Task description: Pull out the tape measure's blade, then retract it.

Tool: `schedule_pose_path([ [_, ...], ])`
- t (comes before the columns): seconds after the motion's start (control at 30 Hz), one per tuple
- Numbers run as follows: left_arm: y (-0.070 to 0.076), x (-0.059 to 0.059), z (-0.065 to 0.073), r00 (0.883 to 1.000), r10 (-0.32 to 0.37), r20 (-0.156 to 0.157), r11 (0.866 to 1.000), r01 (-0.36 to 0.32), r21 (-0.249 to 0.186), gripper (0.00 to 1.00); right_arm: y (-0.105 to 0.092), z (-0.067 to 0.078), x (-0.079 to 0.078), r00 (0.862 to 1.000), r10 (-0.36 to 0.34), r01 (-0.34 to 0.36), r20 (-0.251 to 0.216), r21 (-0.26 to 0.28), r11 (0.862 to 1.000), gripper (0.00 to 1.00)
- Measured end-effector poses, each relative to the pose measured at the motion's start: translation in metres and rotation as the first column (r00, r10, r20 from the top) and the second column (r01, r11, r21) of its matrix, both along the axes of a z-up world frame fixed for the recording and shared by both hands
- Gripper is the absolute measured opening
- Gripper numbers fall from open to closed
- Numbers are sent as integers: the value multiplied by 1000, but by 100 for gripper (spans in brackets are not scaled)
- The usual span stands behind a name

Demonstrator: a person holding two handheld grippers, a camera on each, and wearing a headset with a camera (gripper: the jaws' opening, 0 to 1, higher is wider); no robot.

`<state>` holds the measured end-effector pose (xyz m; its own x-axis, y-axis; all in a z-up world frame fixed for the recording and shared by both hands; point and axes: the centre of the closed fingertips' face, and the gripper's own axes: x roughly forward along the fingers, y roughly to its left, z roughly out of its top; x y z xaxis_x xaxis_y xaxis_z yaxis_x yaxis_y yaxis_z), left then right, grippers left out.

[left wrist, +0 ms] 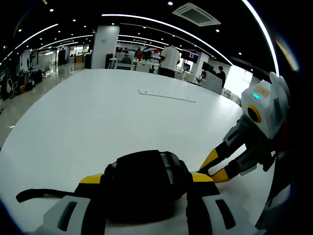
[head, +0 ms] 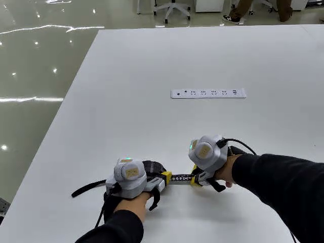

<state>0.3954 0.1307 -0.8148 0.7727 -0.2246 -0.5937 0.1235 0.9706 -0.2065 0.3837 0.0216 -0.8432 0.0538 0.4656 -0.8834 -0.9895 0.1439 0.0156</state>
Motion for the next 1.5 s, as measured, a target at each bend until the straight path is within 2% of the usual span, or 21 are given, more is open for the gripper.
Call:
schedule_pose_path([
  [0.3, 0, -1, 0, 1000, -1, -6, 1000, 1, -6, 62, 2, 0, 0, 1000, 8, -8, 3, 10, 1000, 10],
  [0.37, 1, -1, 0, 1000, 4, -7, 1000, -4, -8, 61, 2, 0, 0, 1000, -8, 8, -5, 15, 1000, 11],
  [0.5, 3, -1, 1, 1000, 1, -3, 1000, -1, -22, 61, 2, 1, -3, 998, 58, -58, 25, 17, 998, 11],
  [0.67, 2, -1, 1, 1000, -3, -5, 1000, 3, -31, 61, 2, 0, -2, 1000, 28, -28, 4, 38, 999, 12],
  [0.87, 2, -2, 1, 1000, -10, -3, 999, 10, -37, 61, 3, 0, -2, 1000, 24, -24, 5, 46, 999, 12],
  [1.03, 2, -2, 2, 1000, -10, -3, 999, 10, -39, 61, 4, 0, -2, 998, 53, -54, 27, 40, 998, 12],
  [1.1, 2, -2, 2, 1000, -10, -5, 999, 10, -43, 61, 5, 0, -1, 1000, 29, -30, 11, 47, 998, 11],
  [1.17, 2, -2, 2, 1000, -8, -4, 999, 8, -46, 61, 6, 0, 0, 999, 33, -34, 16, 53, 998, 11],
  [1.27, 2, -2, 2, 1000, -7, -5, 999, 7, -46, 61, 12, 0, -1, 1000, 2, -2, 8, 68, 998, 10],
  [1.5, 2, -2, 2, 1000, -11, -9, 999, 11, -49, 61, 17, 2, -2, 1000, 10, -11, 17, 58, 998, 10],
])
